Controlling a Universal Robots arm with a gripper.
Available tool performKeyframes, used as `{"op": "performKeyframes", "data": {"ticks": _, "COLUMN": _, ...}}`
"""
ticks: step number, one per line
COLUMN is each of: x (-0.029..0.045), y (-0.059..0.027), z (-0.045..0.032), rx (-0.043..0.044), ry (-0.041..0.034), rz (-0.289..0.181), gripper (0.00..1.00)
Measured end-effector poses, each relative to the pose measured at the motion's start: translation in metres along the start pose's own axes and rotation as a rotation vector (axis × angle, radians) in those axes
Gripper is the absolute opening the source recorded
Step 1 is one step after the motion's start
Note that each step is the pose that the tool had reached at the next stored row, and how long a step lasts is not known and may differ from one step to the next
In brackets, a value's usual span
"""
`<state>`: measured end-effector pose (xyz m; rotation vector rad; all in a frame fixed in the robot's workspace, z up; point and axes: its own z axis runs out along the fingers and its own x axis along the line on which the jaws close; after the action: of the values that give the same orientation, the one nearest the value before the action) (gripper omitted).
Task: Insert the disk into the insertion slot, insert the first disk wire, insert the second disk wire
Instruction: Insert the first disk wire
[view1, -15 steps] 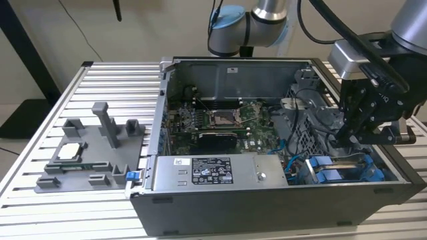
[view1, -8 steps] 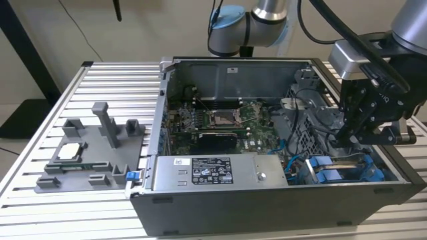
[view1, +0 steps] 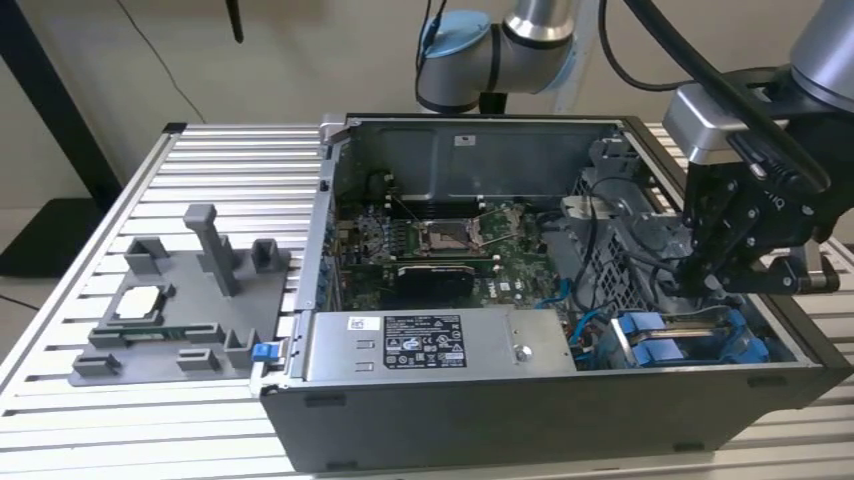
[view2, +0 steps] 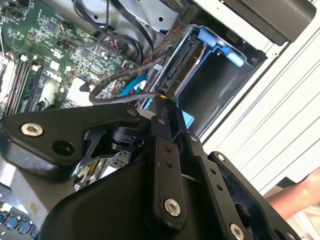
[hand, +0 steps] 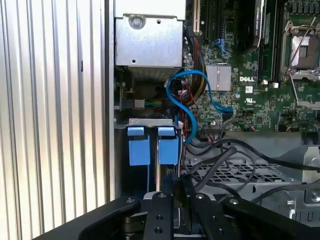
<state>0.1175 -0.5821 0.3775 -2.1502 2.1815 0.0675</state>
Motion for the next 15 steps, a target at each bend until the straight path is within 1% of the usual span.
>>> {"op": "performKeyframes", "data": {"ticks": 10, "x": 0.0095, "y": -0.0078, "z": 0.0019, "rx": -0.0004, "ry": 0.0, "rz": 0.0, "gripper": 0.0}}
{"op": "performKeyframes", "data": {"ticks": 15, "x": 0.0096, "y": -0.008, "z": 0.0019, "rx": -0.0004, "ry": 0.0, "rz": 0.0, "gripper": 0.0}}
